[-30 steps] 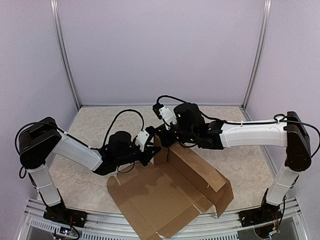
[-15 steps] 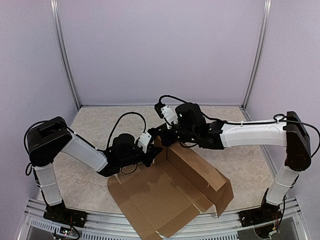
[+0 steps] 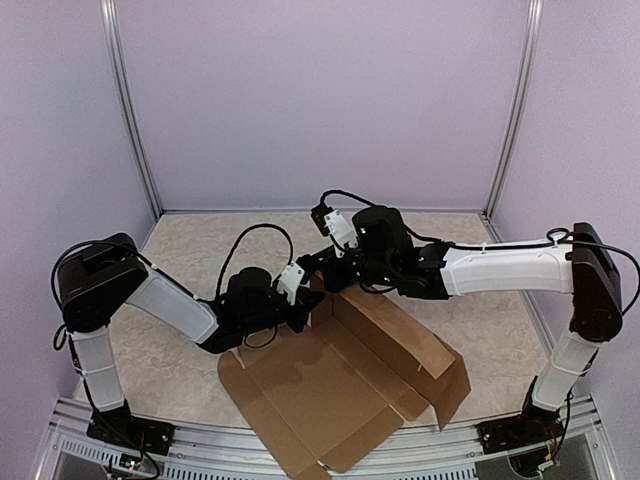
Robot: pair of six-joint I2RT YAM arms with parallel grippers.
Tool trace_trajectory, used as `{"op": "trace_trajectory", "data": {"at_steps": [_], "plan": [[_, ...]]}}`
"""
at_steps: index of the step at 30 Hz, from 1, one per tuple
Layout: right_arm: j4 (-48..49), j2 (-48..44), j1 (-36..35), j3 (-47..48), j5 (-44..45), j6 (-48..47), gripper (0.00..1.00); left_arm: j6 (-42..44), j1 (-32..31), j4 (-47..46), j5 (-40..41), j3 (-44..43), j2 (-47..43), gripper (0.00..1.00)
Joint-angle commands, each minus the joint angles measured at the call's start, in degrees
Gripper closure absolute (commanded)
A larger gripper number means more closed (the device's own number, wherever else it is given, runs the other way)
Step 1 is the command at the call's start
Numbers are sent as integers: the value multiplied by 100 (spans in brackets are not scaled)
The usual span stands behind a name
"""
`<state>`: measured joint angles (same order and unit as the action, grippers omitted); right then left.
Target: Fold the paper box
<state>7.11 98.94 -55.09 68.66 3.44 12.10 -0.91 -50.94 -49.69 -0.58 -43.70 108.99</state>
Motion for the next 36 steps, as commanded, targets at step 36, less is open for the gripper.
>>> {"op": "trace_trajectory", "data": {"at_steps": [36], "plan": [[-69, -378, -37, -650, -116, 283, 100, 795, -454, -1180, 1174, -159, 383, 100]]}}
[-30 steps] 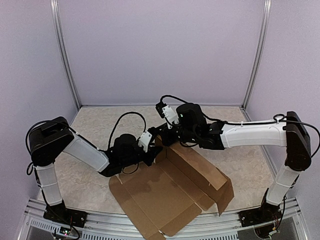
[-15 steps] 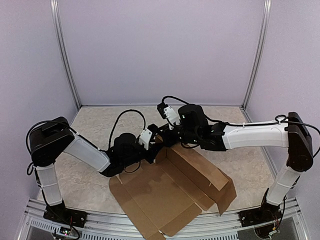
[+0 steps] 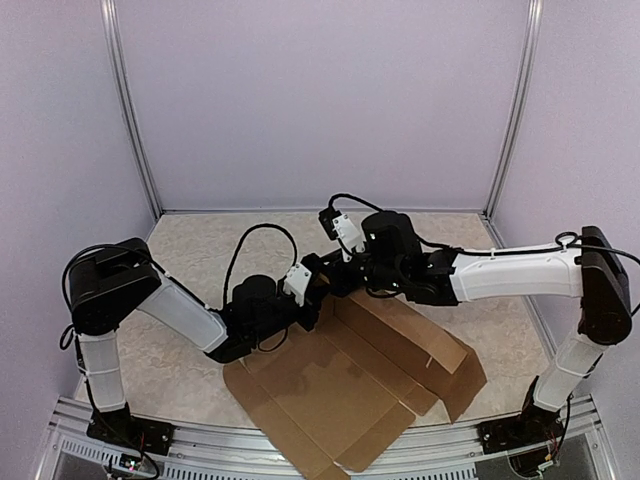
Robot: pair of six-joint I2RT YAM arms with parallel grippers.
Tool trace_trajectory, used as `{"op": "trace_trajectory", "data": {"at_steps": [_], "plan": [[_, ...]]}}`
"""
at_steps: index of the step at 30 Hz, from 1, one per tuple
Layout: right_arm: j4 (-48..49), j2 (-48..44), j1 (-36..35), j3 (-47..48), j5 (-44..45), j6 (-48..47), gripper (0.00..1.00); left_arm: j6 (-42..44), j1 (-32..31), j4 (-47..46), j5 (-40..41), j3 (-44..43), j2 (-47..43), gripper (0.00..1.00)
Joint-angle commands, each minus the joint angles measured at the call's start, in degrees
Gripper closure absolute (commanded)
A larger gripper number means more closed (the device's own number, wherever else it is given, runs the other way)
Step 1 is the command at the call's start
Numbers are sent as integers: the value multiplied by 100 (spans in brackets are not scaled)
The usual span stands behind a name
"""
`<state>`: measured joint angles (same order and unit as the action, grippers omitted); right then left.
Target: Fold the paper box
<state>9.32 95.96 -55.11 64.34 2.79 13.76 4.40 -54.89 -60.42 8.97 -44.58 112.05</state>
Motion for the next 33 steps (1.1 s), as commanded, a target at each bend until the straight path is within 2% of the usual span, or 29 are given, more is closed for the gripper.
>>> {"op": "trace_trajectory", "data": {"at_steps": [1, 9, 14, 16, 26, 30, 33], "plan": [[-264, -96, -41, -238, -54, 126, 100, 271, -64, -115, 238, -50, 64, 100], [-299, -221, -35, -247, 61, 144, 100, 330, -79, -116, 449, 65, -64, 100], [-512, -686, -35, -324, 320, 135, 100, 422, -121, -186, 961, 286, -206, 100], [-620, -951, -35, -374, 397, 114, 95, 461, -135, -233, 1210, 390, -256, 100], [-1696, -2138, -36, -434, 793, 122, 84, 243, -188, -271, 2394, 770, -520, 100], [-2360, -2578, -35, -432, 1053, 194, 87, -105, -180, 9, 2653, 810, -621, 100], [-2852, -2838, -35, -466, 1205, 253, 100, -361, -205, 440, 2851, 727, -726, 100]]}}
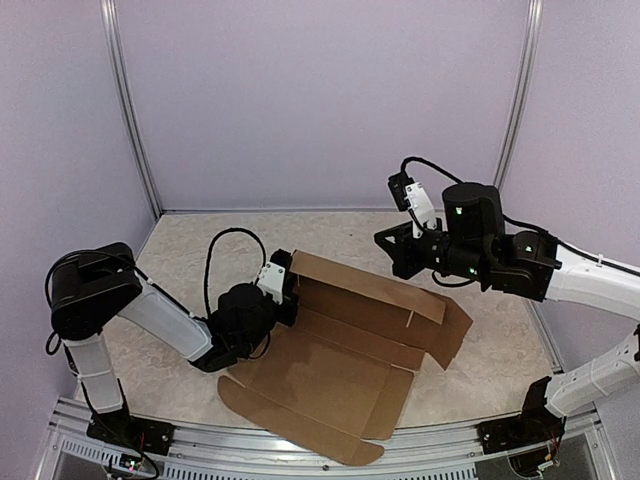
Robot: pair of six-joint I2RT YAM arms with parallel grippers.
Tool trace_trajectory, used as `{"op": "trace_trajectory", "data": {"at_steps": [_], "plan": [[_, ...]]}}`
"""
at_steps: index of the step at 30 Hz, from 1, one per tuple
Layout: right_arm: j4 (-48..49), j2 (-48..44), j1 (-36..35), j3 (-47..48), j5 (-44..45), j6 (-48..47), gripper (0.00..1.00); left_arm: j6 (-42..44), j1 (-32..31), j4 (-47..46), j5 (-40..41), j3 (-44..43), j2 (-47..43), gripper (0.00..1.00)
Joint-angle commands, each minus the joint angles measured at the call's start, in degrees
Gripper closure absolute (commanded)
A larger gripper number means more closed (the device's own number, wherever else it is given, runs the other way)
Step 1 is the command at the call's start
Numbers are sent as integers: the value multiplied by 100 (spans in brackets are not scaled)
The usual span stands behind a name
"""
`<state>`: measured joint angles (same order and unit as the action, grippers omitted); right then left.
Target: Fold the paper box
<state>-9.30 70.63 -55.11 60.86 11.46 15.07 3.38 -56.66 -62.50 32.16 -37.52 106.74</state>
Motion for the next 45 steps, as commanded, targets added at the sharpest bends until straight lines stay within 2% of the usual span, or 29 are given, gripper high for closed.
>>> {"op": "trace_trajectory", "data": {"at_steps": [1, 5, 15, 21, 28, 45], "plan": [[-1143, -402, -35, -144, 429, 149, 100, -300, -29, 907, 601, -54, -236, 100], [-1663, -684, -40, -340, 988, 413, 100, -888, -20, 1746, 642, -288, -380, 100], [-2165, -1042, 52, -908, 1328, 993, 100, -1357, -31, 2184, 822, -308, -432, 100], [-2091, -1062, 139, -1156, 1354, 1196, 100, -1519, -36, 2371, 906, -304, -502, 100], [-1660, -965, 286, -1297, 1348, 1209, 100, -1599, -105, 2470, 886, -317, -572, 100], [262, -676, 343, -2111, 1177, 1709, 100, -1943, -227, 3183, 576, -594, -662, 100]]}}
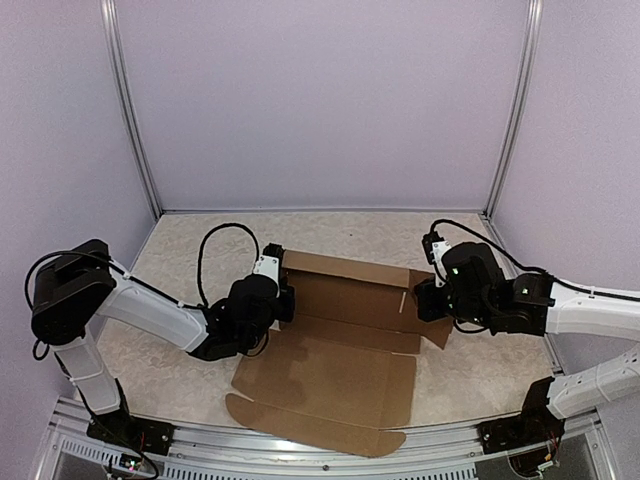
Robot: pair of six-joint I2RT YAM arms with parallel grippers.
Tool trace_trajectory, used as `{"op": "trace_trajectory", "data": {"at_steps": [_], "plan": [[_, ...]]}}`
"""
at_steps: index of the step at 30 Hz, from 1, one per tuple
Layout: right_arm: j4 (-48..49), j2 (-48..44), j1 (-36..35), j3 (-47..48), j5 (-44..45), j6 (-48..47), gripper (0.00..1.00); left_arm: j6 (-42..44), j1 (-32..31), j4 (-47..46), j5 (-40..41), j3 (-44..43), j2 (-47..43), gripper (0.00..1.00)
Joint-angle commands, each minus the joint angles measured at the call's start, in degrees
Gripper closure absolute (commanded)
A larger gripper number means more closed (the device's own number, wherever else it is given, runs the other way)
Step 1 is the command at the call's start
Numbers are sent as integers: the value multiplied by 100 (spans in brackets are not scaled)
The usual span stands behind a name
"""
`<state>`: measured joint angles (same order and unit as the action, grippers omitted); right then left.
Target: Fold the paper box
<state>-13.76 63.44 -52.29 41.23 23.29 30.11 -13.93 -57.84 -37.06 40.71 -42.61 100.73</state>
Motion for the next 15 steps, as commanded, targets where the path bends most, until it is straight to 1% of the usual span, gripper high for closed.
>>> {"op": "trace_trajectory", "data": {"at_steps": [1, 6, 10, 15], "plan": [[754, 64, 61, -139, -17, 210, 100, -226, -120, 688, -316, -122, -38, 100], [1145, 82, 61, -145, -108, 333, 100, -351, -122, 970, -400, -264, -14, 100], [1541, -10, 61, -247, -198, 470, 100, -542, -104, 1384, -578, -446, -74, 100], [2308, -284, 57, -453, -395, 497, 100, -1032, -14, 1664, -1097, -517, -250, 100]]}}
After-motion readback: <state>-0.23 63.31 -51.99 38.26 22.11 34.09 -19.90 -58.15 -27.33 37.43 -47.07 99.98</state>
